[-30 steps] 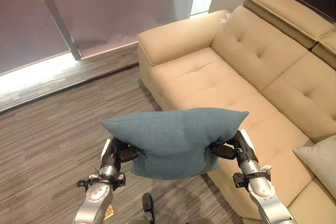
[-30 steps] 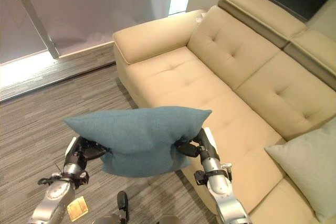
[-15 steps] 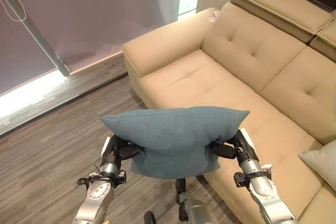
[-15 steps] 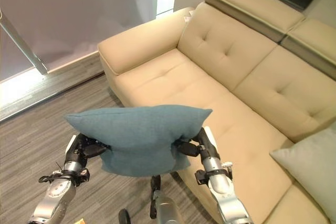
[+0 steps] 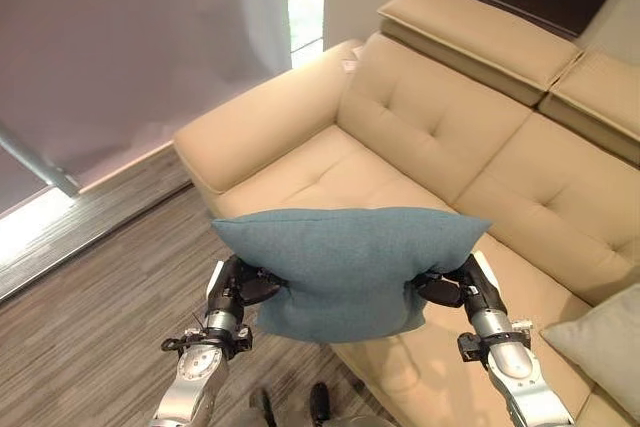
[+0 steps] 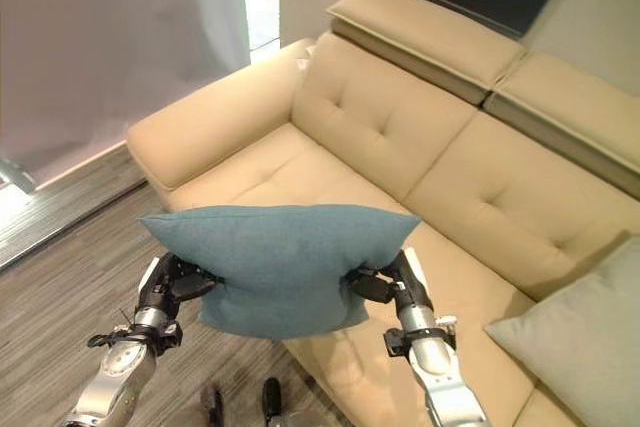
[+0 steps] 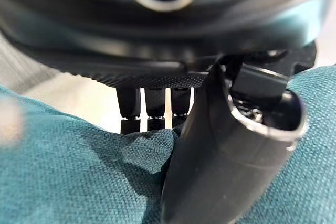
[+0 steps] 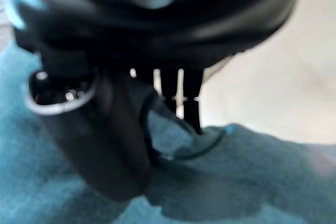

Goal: Pick up all the scattered cushions and arrange them neatly on the sofa.

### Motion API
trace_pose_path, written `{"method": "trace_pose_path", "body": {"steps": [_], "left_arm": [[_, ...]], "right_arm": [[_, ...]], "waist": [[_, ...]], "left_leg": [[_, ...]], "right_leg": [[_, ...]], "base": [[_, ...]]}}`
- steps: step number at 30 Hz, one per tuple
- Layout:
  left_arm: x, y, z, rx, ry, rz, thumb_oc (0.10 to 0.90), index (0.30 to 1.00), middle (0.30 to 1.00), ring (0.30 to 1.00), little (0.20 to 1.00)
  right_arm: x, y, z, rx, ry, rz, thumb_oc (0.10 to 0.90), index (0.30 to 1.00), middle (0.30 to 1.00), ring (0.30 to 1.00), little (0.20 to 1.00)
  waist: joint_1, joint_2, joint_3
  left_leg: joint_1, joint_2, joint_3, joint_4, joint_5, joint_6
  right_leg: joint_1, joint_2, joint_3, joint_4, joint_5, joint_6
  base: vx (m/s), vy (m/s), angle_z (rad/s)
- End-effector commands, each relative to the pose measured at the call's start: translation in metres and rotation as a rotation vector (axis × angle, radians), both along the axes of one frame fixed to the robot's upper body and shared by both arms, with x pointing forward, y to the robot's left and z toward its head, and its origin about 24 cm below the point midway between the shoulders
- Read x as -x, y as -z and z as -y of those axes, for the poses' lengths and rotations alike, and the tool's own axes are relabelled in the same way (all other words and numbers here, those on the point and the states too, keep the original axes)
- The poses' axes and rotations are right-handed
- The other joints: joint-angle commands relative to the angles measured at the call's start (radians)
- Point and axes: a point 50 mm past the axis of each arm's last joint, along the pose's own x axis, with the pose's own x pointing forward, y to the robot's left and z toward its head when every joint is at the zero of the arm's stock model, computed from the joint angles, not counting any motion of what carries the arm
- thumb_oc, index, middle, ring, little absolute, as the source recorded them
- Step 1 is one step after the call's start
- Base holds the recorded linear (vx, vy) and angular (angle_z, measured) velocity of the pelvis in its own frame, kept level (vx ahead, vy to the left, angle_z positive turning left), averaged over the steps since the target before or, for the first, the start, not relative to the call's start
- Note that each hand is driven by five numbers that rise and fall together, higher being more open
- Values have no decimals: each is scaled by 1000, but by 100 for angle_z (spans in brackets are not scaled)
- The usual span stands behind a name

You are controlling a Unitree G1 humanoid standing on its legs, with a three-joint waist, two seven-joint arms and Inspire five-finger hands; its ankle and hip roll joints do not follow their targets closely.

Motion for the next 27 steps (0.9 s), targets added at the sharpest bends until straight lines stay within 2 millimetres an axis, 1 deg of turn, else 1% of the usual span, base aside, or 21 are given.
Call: {"method": "trace_pose_path", "body": {"steps": [1, 3, 4, 5, 7, 8, 9, 11, 13, 14, 15, 17, 19, 20, 21, 22, 23, 24, 25, 26, 27], "left_arm": [[-21, -68, 45, 59, 257, 376, 400, 300, 300, 300, 300], [-21, -69, 45, 48, 270, 379, 400, 300, 300, 300, 300], [-20, -70, 43, 43, 270, 378, 400, 300, 300, 300, 300], [-20, -70, 43, 43, 270, 378, 400, 300, 300, 300, 300], [-20, -72, 41, 37, 271, 385, 400, 300, 300, 300, 300], [-20, -72, 38, 27, 263, 385, 400, 300, 300, 300, 300], [-20, -72, 38, 27, 262, 385, 400, 300, 300, 300, 300], [-22, -75, 34, 20, 243, 397, 400, 300, 300, 300, 300], [-25, -77, 31, 14, 221, 408, 400, 300, 300, 300, 300], [-26, -78, 28, 13, 205, 414, 400, 300, 300, 300, 300], [-25, -78, 27, 16, 197, 413, 400, 300, 300, 300, 300], [-25, -77, 26, 21, 191, 412, 400, 300, 300, 300, 300], [-24, -76, 25, 26, 184, 408, 400, 300, 300, 300, 300], [-25, -76, 25, 31, 181, 410, 400, 300, 300, 300, 300], [-26, -76, 28, 38, 189, 409, 400, 300, 300, 300, 300], [-26, -76, 28, 38, 189, 409, 400, 300, 300, 300, 300], [-27, -73, 31, 39, 202, 399, 400, 300, 300, 300, 300], [-27, -74, 33, 45, 205, 403, 400, 300, 300, 300, 300], [-27, -74, 35, 48, 216, 407, 400, 300, 300, 300, 300], [-26, -75, 38, 61, 230, 409, 400, 300, 300, 300, 300], [-26, -75, 38, 60, 231, 409, 400, 300, 300, 300, 300]], "right_arm": [[-16, -54, -33, -78, -157, 311, 400, 300, 300, 300, 300], [-15, -52, -33, -84, -158, 304, 400, 300, 300, 300, 300], [-14, -51, -36, -94, -166, 298, 400, 300, 300, 300, 300], [-14, -51, -36, -94, -166, 297, 400, 300, 300, 300, 300], [-15, -52, -39, -99, -177, 302, 400, 300, 300, 300, 300], [-18, -54, -44, -102, -194, 310, 400, 300, 300, 300, 300], [-18, -54, -44, -103, -194, 310, 400, 300, 300, 300, 300], [-23, -59, -50, -100, -220, 331, 400, 300, 300, 300, 300], [-28, -64, -58, -110, -244, 353, 400, 300, 300, 300, 300], [-29, -65, -61, -117, -254, 357, 400, 300, 300, 300, 300], [-30, -66, -63, -118, -262, 357, 400, 300, 300, 300, 300], [-32, -67, -64, -120, -268, 358, 400, 300, 300, 300, 300], [-33, -68, -65, -118, -275, 362, 400, 300, 300, 300, 300], [-33, -68, -65, -117, -276, 364, 400, 300, 300, 300, 300], [-31, -66, -62, -119, -265, 358, 400, 300, 300, 300, 300], [-31, -66, -62, -119, -265, 358, 400, 300, 300, 300, 300], [-30, -65, -59, -108, -254, 351, 400, 300, 300, 300, 300], [-29, -64, -57, -109, -243, 349, 400, 300, 300, 300, 300], [-27, -63, -52, -103, -227, 349, 400, 300, 300, 300, 300], [-23, -60, -45, -98, -201, 335, 400, 300, 300, 300, 300], [-23, -60, -45, -99, -201, 336, 400, 300, 300, 300, 300]], "waist": [[6, 33, -72], [-3, 36, -90], [-6, 36, -102], [-3, 35, -102], [-5, 35, -107], [-4, 36, -102], [-1, 35, -102], [0, 37, -92], [4, 41, -82], [11, 43, -84], [13, 46, -90], [16, 47, -99], [16, 53, -99], [14, 57, -96], [-3, 55, -91], [-2, 55, -91], [-12, 49, -93], [-14, 42, -89], [-18, 39, -92], [-27, 31, -89], [-29, 29, -92]], "left_leg": [[46, 5, 1, -20, 60, 17], [77, -1, 4, -22, 53, 27], [105, -3, 31, -23, 36, 39], [106, -3, 34, -23, 35, 40], [123, -7, 60, -10, 8, 58], [139, -8, 85, 1, -17, 76], [139, -8, 88, 1, -19, 77], [148, -6, 116, 10, -36, 94], [158, 3, 147, 18, -50, 106], [181, 8, 180, 10, -63, 111], [199, 10, 198, -5, -66, 108], [228, 9, 227, -31, -69, 102], [262, 7, 244, -50, -79, 99], [274, 8, 251, -59, -81, 97], [287, 1, 238, -55, -89, 95], [287, 1, 238, -55, -89, 95], [285, -9, 230, -46, -92, 95], [276, -12, 232, -13, -101, 92], [268, -11, 236, 20, -111, 83], [225, 21, 237, 159, -123, 48], [219, 20, 236, 160, -120, 48]], "right_leg": [[52, -76, 8, 65, -130, 100], [55, -90, 25, 79, -137, 104], [55, -103, 42, 98, -143, 114], [55, -103, 45, 99, -144, 114], [50, -117, 63, 138, -147, 131], [24, -122, 84, 206, -144, 150], [22, -122, 87, 209, -145, 150], [-33, -126, 98, 303, -112, 181], [-83, -135, 75, 379, -92, 201], [-111, -160, -3, 398, -85, 205], [-118, -172, -54, 373, -93, 198], [-129, -176, -137, 298, -106, 182], [-143, -176, -211, 247, -94, 177], [-169, -179, -247, 237, -79, 176], [-164, -169, -225, 212, -80, 178], [-163, -169, -225, 211, -80, 179], [-151, -154, -187, 185, -78, 170], [-137, -154, -172, 168, -71, 167], [-119, -156, -176, 147, -70, 162], [-87, -155, -172, 131, -75, 142], [-91, -156, -173, 129, -71, 141]], "base": [[253, 151, -42], [274, 208, -41], [217, 177, -31], [200, 182, -37], [142, 189, -61], [104, 178, -62], [70, 165, -50], [32, 97, -67], [71, 116, -80], [144, 130, -106], [160, 112, -98], [135, 34, -82], [128, 3, -69], [166, -44, -54], [118, -48, -37], [109, -63, -2], [50, -55, 2], [65, -86, 12], [75, -139, 13], [45, -112, 19], [33, -112, 25]]}}
